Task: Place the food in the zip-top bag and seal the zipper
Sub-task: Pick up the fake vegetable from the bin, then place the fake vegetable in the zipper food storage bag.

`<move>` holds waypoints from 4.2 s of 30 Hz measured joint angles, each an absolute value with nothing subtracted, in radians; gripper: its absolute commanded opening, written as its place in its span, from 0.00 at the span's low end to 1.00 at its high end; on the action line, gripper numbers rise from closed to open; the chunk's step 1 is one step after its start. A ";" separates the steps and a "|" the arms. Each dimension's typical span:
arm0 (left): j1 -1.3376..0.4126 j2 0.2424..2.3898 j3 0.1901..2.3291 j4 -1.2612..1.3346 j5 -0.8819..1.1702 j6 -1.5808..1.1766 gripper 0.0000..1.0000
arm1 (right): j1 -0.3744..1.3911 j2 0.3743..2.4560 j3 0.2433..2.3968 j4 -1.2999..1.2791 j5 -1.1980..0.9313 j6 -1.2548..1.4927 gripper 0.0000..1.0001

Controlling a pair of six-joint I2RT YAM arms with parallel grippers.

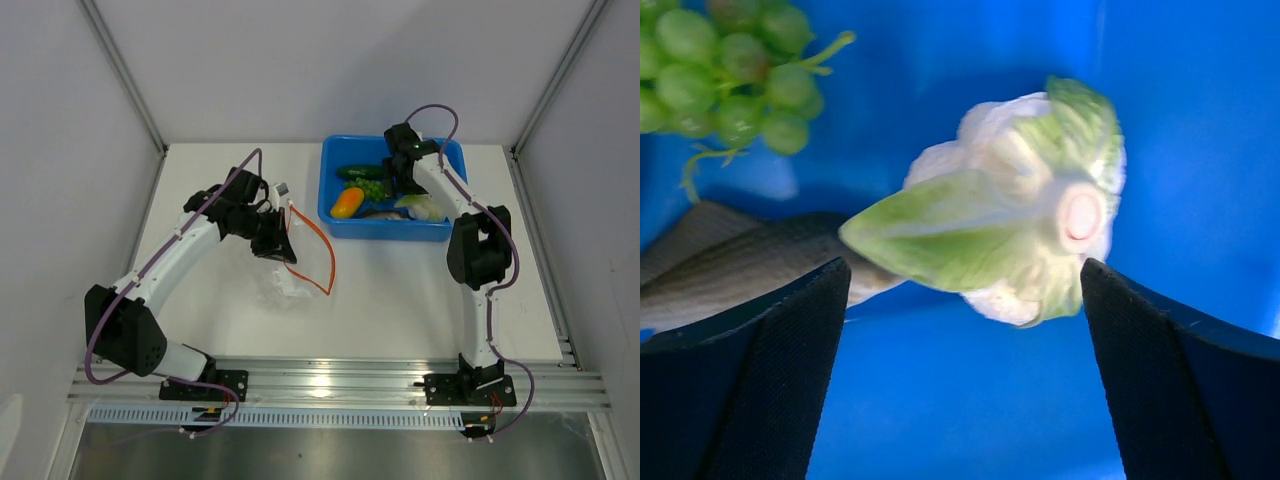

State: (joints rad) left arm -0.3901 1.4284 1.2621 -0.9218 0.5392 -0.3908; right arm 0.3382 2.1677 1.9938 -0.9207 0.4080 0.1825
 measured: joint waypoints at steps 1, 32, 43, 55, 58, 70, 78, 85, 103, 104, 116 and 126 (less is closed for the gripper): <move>-0.390 1.428 1.262 -0.922 0.539 -0.391 0.01 | 0.338 2.168 1.994 -0.924 0.421 0.178 0.99; -0.390 1.444 1.262 -0.923 0.553 -0.391 0.00 | 0.276 2.297 1.988 -0.923 0.482 0.152 0.71; -0.390 1.444 1.258 -0.917 0.554 -0.395 0.01 | 0.276 2.297 1.990 -0.927 0.482 0.164 0.30; -0.390 1.444 1.243 -0.895 0.562 -0.411 0.01 | 0.290 2.196 2.013 -0.952 0.344 0.194 0.06; -0.390 1.444 1.243 -0.894 0.564 -0.418 0.00 | 0.298 2.113 2.012 -0.951 0.270 0.207 0.05; -0.389 1.444 1.223 -0.869 0.608 -0.445 0.01 | 0.378 1.765 1.890 -0.878 -0.056 0.282 0.03; -0.389 1.444 1.219 -0.869 0.625 -0.445 0.01 | 0.390 1.559 1.617 -0.715 -0.449 0.442 0.04; -0.389 1.444 1.219 -0.869 0.645 -0.445 0.01 | 0.445 1.530 1.565 -0.611 -0.696 0.482 0.04; -0.384 1.430 1.178 -0.806 0.661 -0.497 0.01 | 0.588 1.673 1.604 -0.794 -0.842 0.397 0.11; -0.384 1.428 1.172 -0.802 0.662 -0.500 0.00 | 0.606 1.686 1.604 -0.815 -0.838 0.387 0.11; -0.382 1.363 1.144 -0.786 0.679 -0.533 0.00 | 0.624 1.739 1.614 -0.839 -0.844 0.373 0.17; -0.370 1.357 1.141 -0.791 0.660 -0.533 0.00 | 0.616 1.784 1.632 -0.816 -0.893 0.407 0.20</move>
State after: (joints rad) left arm -0.3698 1.3575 1.1408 -0.7914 0.6601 -0.5335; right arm 0.6159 1.7836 1.6318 -0.8158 -0.8932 0.4068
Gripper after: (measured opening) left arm 0.003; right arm 0.611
